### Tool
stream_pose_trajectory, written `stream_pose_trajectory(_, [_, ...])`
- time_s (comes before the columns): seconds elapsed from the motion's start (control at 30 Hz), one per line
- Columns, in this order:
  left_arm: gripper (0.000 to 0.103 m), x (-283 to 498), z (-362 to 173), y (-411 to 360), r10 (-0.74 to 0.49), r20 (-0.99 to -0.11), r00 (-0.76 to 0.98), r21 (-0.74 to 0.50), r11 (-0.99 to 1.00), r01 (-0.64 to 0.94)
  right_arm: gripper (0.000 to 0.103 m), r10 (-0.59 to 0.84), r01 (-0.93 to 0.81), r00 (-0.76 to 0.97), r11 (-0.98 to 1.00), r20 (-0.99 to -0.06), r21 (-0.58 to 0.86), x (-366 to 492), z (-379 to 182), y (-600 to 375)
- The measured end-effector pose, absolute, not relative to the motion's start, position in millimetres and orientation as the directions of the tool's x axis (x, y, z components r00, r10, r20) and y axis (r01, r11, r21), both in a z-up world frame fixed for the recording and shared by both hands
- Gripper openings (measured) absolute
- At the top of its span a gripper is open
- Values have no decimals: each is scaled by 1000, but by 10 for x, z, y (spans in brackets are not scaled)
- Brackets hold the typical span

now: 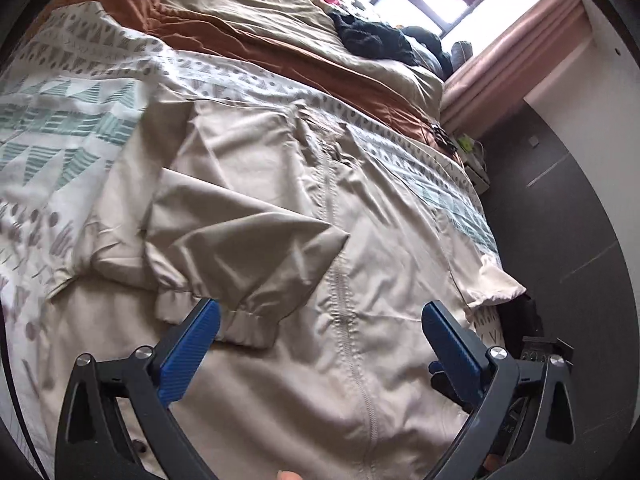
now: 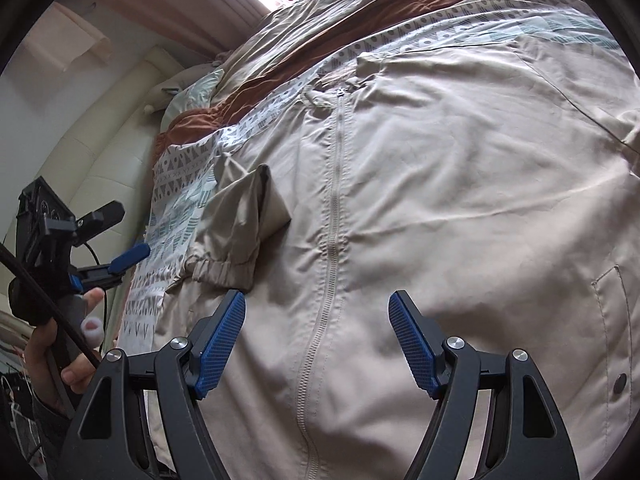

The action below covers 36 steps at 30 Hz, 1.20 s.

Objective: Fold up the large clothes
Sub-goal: 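Move the right tool to the elastic cuff of the folded sleeve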

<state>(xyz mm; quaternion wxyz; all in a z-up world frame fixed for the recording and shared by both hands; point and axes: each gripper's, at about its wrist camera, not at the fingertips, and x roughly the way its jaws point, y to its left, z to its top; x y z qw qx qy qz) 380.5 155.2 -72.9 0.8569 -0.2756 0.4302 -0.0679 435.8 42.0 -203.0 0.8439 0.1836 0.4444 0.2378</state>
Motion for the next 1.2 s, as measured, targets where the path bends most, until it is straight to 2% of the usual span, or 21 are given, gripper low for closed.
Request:
stream_pose_trajectory(0.3, [103,3160,-782,2368,-194,-713,674,-479,836,-266,73,622,-373,445,783,-644,499,4414,-2045,1067])
stream_pose_trajectory(0.5, [103,2693,-872,2822,-124,-713,691,-472,813,-342,73,626,-472,398,767,-671,435,4575,-2093,1721])
stream_pose_trajectory(0.83, [102,2065,-1122,3336,-46,-735,677,-470,754,-459,73,489,-535,373,807,-788,248,5043,-2382,2844])
stream_pose_trajectory(1.13, [102,1876,-1323,3483,-42,-745,666,-492,709,-505,73,343,-540,369,836,-864,101,5361,-2833,3384])
stream_pose_trajectory(1.17, [102,1884,-1329,3479,-44,-743,668,-494,708,-504,71,341,-550,367,830,-865,94,5376,-2839,3412])
stream_pose_trajectory(1.2, [102,1895,-1335,3474,-45,-742,669,-496,708,-503,51,344,-554,365,827,-865,95,5395,-2832,3417])
